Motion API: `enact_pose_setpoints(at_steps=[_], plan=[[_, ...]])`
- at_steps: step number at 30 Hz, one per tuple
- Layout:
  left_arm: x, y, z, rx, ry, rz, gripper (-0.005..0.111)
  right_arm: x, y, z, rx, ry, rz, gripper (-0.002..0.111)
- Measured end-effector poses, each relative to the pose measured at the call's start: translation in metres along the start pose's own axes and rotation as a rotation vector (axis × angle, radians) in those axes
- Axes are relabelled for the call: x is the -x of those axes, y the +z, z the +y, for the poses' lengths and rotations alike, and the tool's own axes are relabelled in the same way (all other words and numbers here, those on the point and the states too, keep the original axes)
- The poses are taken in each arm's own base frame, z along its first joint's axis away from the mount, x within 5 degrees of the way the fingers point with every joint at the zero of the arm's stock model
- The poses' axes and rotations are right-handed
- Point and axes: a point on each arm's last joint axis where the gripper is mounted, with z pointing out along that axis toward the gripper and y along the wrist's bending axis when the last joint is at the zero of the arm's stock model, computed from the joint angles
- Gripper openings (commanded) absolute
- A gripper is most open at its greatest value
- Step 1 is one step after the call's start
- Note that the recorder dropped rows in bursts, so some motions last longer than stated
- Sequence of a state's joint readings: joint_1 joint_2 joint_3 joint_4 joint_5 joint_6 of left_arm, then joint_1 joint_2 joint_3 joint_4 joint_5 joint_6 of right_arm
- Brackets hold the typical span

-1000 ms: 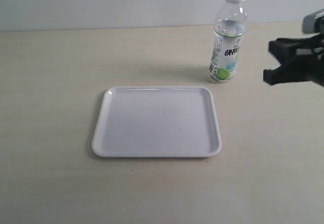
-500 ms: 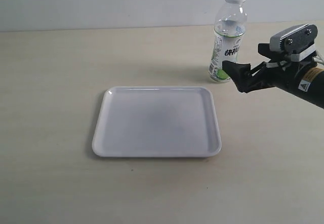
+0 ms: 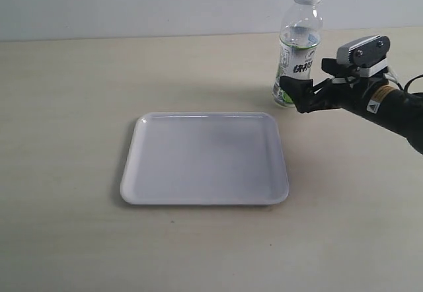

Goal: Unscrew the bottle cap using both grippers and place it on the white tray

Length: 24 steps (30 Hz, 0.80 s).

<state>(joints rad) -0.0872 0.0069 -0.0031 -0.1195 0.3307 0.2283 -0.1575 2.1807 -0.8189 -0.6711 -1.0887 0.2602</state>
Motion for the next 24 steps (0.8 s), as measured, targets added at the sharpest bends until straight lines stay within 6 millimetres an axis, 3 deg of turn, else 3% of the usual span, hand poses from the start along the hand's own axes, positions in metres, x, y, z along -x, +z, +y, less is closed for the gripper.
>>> enact_pose_setpoints(at_steps=[11,18,24], plan=[[0.0,0.0,0.0,0.0,0.0,0.0,0.0,-0.01,0.024,-0.009,0.049,0.051,-0.046,0.101],[0.0,0.0,0.0,0.0,0.0,0.0,0.0,-0.013,0.046,0.002,0.098,0.034,-0.058,0.1],[0.0,0.0,0.0,0.0,0.0,0.0,0.0,-0.012,0.048,0.002,0.093,0.035,-0.065,0.1]])
